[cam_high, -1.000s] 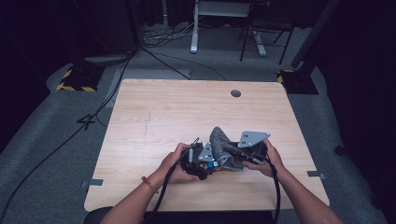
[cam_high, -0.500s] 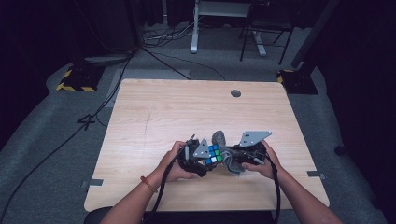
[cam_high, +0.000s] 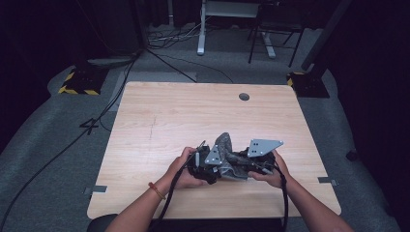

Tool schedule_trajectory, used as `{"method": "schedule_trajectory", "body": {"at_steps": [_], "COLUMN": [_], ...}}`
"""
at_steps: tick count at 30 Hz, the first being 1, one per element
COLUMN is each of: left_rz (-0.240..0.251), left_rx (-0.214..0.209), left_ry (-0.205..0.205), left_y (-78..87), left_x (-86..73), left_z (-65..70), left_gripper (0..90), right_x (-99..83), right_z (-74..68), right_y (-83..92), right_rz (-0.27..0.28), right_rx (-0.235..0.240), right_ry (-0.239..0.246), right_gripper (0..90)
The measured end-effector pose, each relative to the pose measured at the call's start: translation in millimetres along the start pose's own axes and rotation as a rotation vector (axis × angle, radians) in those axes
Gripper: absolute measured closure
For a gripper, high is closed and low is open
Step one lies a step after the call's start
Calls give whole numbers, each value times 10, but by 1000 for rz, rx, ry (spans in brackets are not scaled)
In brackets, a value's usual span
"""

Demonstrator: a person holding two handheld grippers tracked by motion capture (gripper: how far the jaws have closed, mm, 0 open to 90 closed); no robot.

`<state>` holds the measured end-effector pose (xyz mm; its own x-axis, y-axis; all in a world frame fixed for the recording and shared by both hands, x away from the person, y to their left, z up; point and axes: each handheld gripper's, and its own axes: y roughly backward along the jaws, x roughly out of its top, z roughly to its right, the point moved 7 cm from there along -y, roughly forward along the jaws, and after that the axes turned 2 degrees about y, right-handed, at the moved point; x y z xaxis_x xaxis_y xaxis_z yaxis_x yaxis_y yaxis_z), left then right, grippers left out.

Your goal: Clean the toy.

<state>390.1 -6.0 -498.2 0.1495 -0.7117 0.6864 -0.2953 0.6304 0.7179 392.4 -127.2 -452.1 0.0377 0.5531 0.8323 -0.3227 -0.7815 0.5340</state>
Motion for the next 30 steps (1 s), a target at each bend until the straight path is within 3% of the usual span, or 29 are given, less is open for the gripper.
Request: {"method": "schedule_trajectory", "body": {"at_steps": [3,8,13,22,30], "left_rz": [8,22,61,14,-10], "left_rx": [-2,16,42,50,26], "left_ry": [9,25,33,18,0], "left_y": [28,101,230,169,45], "left_x": [6,-1,3,-34,-12], "left_z": [-13,-68,-132,-105,-6], "left_gripper": [333,333,334,334,334], "right_x": [-23,-139,-253,-97,47], "right_z": [33,114,176,38,-63], "right_y": [-3,-49,-96,-33,30], "right_rz": [-10,-78,-122,-67,6], "right_rx": [-7,-30,0,1,9], "right_ry": [-6,-12,-57,-4,12], "right_gripper": [777,777,775,773,773]}}
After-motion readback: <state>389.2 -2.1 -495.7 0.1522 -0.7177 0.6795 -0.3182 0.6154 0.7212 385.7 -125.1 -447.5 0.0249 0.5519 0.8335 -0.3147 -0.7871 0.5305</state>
